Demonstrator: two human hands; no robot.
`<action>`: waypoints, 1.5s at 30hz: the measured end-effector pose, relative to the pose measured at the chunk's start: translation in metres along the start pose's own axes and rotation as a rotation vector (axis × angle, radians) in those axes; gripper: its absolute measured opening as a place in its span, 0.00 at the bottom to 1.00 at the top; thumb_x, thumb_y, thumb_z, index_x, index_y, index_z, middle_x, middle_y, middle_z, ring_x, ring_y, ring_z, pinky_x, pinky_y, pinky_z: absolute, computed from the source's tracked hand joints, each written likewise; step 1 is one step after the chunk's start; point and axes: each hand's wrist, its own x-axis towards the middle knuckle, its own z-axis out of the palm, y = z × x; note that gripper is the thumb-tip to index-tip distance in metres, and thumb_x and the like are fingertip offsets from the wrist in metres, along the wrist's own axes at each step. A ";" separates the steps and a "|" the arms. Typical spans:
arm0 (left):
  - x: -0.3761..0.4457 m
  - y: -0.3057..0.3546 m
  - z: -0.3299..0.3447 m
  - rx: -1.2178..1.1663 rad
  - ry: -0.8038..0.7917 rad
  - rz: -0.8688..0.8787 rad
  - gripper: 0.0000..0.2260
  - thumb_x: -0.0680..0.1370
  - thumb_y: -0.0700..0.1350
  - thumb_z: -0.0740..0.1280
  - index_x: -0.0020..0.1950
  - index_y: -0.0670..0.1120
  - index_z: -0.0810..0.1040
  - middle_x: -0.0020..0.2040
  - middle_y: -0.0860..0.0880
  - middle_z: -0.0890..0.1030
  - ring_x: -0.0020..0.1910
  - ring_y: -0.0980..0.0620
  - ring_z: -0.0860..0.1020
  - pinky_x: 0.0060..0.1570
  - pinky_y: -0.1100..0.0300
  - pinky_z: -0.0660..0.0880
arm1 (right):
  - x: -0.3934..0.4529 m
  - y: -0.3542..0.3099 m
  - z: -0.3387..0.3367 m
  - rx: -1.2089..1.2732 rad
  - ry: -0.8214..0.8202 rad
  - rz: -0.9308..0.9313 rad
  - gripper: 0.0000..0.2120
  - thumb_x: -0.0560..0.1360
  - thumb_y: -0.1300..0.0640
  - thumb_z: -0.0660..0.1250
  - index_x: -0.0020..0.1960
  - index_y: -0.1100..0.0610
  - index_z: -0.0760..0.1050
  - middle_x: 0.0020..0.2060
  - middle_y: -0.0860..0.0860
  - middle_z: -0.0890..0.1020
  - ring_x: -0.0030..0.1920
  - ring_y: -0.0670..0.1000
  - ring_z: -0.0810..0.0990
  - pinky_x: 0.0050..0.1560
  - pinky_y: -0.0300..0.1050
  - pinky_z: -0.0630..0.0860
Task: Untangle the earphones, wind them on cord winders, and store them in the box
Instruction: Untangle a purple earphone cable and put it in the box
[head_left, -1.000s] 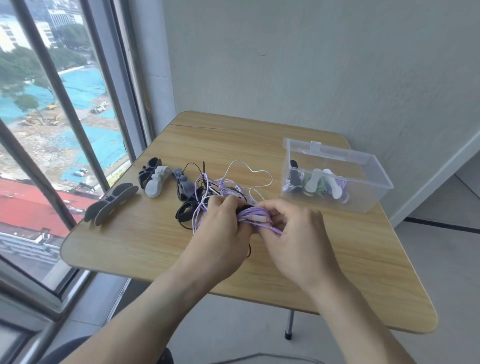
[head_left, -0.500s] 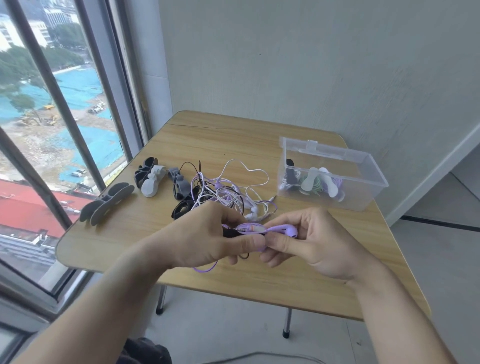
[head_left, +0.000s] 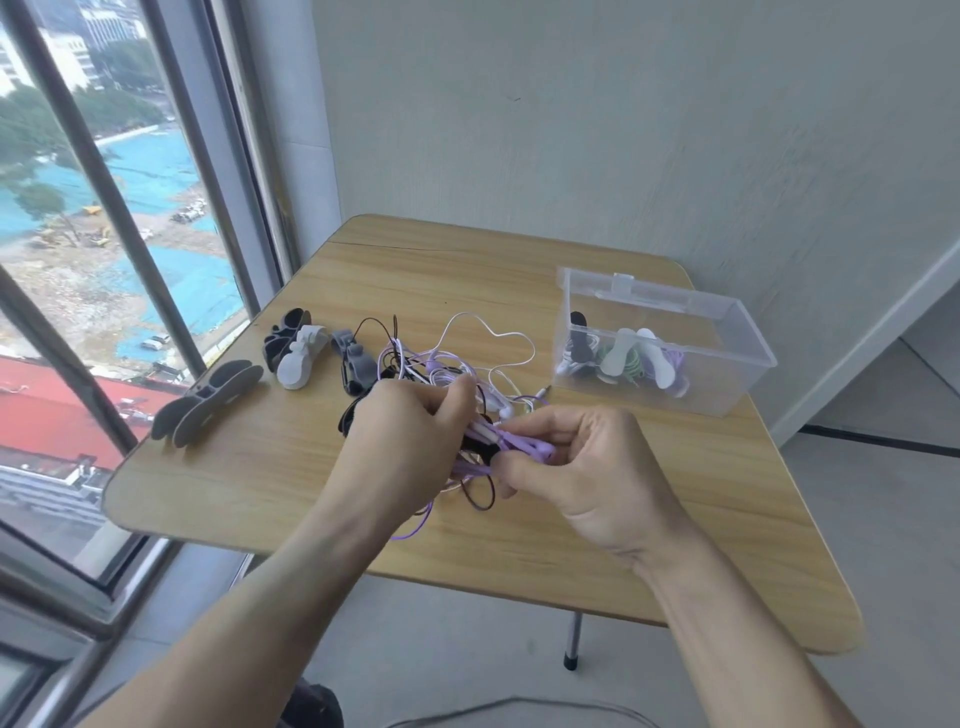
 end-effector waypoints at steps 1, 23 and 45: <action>0.000 -0.001 -0.001 -0.028 0.018 -0.015 0.23 0.82 0.51 0.61 0.33 0.39 0.81 0.20 0.49 0.74 0.16 0.54 0.66 0.19 0.67 0.61 | 0.001 0.000 0.002 0.012 -0.002 -0.008 0.10 0.68 0.73 0.76 0.42 0.59 0.84 0.32 0.54 0.85 0.32 0.52 0.81 0.41 0.47 0.79; -0.004 0.000 0.011 -0.252 -0.062 -0.281 0.14 0.79 0.46 0.62 0.35 0.42 0.69 0.23 0.46 0.62 0.20 0.51 0.56 0.24 0.68 0.53 | 0.000 -0.011 -0.014 -0.074 -0.133 -0.077 0.09 0.61 0.64 0.75 0.39 0.53 0.84 0.35 0.50 0.84 0.34 0.45 0.78 0.36 0.34 0.74; -0.010 -0.004 0.003 -0.060 -0.102 0.323 0.18 0.79 0.58 0.66 0.38 0.45 0.75 0.32 0.44 0.77 0.32 0.44 0.79 0.36 0.47 0.76 | 0.014 0.002 -0.005 0.199 0.039 0.008 0.07 0.70 0.64 0.67 0.38 0.67 0.81 0.30 0.60 0.82 0.26 0.54 0.81 0.27 0.43 0.77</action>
